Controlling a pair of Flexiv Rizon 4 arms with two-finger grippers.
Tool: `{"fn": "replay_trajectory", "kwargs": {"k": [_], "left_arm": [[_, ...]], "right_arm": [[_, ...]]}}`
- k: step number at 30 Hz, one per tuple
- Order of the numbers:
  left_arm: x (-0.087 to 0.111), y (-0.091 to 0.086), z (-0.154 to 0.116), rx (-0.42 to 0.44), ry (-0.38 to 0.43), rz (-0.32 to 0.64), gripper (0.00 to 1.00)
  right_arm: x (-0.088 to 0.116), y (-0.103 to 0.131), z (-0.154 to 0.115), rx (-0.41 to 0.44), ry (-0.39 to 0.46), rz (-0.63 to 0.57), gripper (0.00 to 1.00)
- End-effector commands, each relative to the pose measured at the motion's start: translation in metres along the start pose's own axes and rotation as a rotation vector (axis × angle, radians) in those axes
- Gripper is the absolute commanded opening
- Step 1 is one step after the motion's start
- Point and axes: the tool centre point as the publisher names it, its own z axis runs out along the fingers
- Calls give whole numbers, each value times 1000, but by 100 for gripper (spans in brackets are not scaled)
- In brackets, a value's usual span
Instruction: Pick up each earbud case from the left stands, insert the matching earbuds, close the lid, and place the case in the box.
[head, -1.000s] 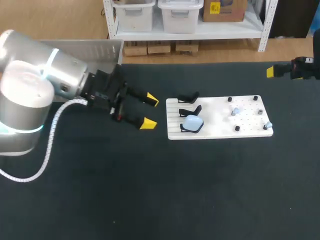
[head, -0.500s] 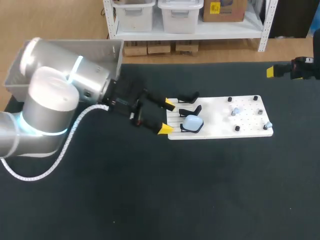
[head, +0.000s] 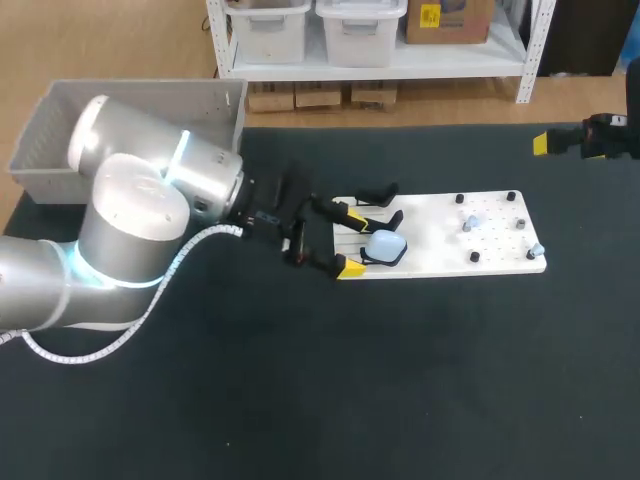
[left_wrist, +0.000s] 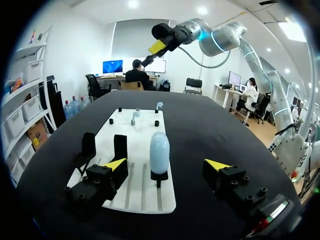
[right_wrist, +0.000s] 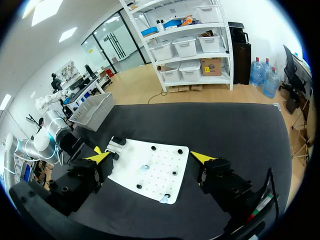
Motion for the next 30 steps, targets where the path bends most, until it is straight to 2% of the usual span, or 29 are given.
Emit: {"fn": "replay_trajectory", "kwargs": {"k": [1, 7, 9, 11, 15, 17, 20, 21, 22, 23, 30], "left_arm": [[-2, 2, 5, -11, -3, 3, 100], [-1, 6, 8, -18, -12, 10, 100], [-1, 7, 9, -18, -12, 12, 90], [-1, 8, 11, -17, -16, 14, 67], [1, 10, 16, -11, -20, 16, 61], [1, 12, 18, -5, -20, 19, 52], [2, 13, 21, 1, -20, 20, 51], [2, 14, 21, 4, -20, 21, 53], [3, 14, 22, 6, -20, 22, 60], [3, 14, 23, 8, -21, 22, 63], [2, 17, 25, 11, -29, 23, 58]], "right_arm": [[0, 0, 0, 0, 0, 0, 100], [0, 0, 0, 0, 0, 0, 100], [0, 0, 0, 0, 0, 0, 100], [0, 0, 0, 0, 0, 0, 100], [0, 0, 0, 0, 0, 0, 100], [0, 0, 0, 0, 0, 0, 100], [0, 0, 0, 0, 0, 0, 100], [0, 0, 0, 0, 0, 0, 100], [0, 0, 0, 0, 0, 0, 100], [0, 0, 0, 0, 0, 0, 100], [0, 0, 0, 0, 0, 0, 100]]}}
